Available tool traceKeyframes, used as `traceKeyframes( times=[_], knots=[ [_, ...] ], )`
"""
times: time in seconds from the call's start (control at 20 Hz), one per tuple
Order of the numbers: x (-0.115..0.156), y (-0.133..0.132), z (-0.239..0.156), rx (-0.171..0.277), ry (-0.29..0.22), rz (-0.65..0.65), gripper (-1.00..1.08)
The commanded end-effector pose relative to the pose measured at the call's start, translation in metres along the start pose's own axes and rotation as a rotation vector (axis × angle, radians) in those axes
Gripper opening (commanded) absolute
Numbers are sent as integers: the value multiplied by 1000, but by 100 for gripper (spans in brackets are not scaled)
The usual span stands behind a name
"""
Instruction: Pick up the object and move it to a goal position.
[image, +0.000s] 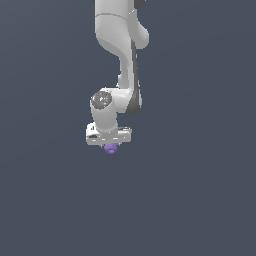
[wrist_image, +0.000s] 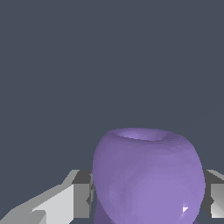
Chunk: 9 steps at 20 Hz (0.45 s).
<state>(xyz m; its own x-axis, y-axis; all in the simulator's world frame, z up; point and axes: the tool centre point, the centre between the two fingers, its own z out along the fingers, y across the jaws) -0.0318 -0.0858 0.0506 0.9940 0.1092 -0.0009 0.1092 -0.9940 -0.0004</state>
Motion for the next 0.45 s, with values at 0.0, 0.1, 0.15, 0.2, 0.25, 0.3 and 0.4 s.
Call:
traceKeyframes(
  times=[0.0, 0.1, 0.15, 0.2, 0.25, 0.3, 0.4],
  knots=[
    [0, 16, -9, -1, 1, 2, -100],
    [1, 27, -16, 0, 1, 1, -100],
    [1, 32, -18, 0, 1, 1, -100],
    [1, 35, -21, 0, 1, 1, -100],
    [2, 38, -22, 0, 1, 1, -100],
    [2, 40, -23, 0, 1, 1, -100],
    [2, 42, -24, 0, 1, 1, -100]
  ],
)
